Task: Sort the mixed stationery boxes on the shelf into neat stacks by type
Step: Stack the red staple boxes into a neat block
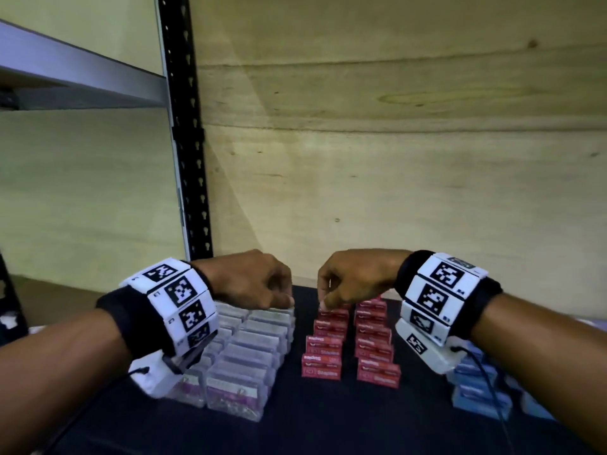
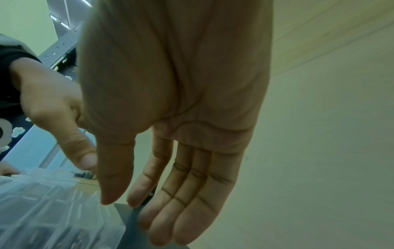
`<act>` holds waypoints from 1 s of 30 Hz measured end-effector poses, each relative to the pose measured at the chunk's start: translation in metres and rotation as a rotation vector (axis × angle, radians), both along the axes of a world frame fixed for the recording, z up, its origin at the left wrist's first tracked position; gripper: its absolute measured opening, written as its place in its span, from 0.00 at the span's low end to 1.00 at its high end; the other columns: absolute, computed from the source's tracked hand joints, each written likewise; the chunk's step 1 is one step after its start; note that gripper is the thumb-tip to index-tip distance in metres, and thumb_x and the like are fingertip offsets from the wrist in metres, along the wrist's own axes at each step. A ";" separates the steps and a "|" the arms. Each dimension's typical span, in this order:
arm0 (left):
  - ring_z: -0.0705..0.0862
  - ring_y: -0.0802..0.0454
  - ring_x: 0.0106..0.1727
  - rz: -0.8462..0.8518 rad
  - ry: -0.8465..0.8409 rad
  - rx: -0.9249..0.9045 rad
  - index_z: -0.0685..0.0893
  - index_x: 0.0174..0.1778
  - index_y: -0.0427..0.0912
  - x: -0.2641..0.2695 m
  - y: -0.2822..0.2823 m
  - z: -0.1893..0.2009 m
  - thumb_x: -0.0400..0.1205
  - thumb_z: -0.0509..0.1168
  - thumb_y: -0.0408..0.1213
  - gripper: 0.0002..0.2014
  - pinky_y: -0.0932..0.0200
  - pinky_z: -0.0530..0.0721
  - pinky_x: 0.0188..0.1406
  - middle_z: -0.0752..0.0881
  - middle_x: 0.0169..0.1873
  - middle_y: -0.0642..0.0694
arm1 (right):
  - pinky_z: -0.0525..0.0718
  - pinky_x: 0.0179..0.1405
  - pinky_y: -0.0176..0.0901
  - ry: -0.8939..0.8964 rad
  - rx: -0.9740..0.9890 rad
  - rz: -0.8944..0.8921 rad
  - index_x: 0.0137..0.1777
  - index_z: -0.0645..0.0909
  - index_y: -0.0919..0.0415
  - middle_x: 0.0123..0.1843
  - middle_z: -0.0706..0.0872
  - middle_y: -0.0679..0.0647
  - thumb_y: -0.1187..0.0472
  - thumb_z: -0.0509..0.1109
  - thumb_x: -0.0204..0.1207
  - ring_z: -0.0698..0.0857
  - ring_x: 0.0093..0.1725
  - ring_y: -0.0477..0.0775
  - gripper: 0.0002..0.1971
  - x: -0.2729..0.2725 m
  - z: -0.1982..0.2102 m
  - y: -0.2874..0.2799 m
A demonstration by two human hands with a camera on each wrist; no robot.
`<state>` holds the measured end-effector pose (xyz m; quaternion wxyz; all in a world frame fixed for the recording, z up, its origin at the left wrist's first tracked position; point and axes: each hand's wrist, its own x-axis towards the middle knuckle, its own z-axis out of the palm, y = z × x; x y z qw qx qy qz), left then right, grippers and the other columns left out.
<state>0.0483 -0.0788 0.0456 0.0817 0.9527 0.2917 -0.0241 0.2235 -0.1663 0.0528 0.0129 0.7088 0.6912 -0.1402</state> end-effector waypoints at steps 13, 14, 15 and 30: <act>0.80 0.54 0.50 -0.083 0.314 0.049 0.82 0.60 0.53 0.048 -0.065 -0.024 0.76 0.74 0.45 0.17 0.56 0.81 0.53 0.79 0.43 0.58 | 0.80 0.31 0.36 -0.127 -0.266 -0.159 0.57 0.88 0.60 0.26 0.84 0.42 0.61 0.77 0.76 0.81 0.28 0.41 0.11 0.007 -0.021 -0.058; 0.80 0.54 0.48 -0.078 0.319 0.043 0.83 0.59 0.52 0.050 -0.067 -0.026 0.75 0.75 0.43 0.16 0.57 0.82 0.52 0.78 0.40 0.59 | 0.80 0.31 0.36 -0.136 -0.251 -0.150 0.59 0.87 0.61 0.24 0.83 0.42 0.62 0.76 0.76 0.80 0.27 0.40 0.12 0.007 -0.023 -0.060; 0.81 0.54 0.47 -0.073 0.324 0.040 0.84 0.58 0.51 0.051 -0.069 -0.028 0.75 0.75 0.41 0.16 0.57 0.82 0.50 0.78 0.37 0.59 | 0.79 0.32 0.37 -0.150 -0.238 -0.137 0.61 0.87 0.63 0.24 0.82 0.42 0.63 0.76 0.76 0.79 0.27 0.41 0.13 0.006 -0.025 -0.061; 0.82 0.52 0.47 -0.129 0.072 0.140 0.83 0.51 0.53 0.020 -0.110 -0.038 0.80 0.70 0.41 0.06 0.60 0.78 0.44 0.83 0.43 0.52 | 0.87 0.48 0.47 -0.183 -0.033 -0.208 0.51 0.89 0.57 0.46 0.92 0.51 0.62 0.70 0.78 0.88 0.44 0.51 0.07 -0.006 -0.030 -0.121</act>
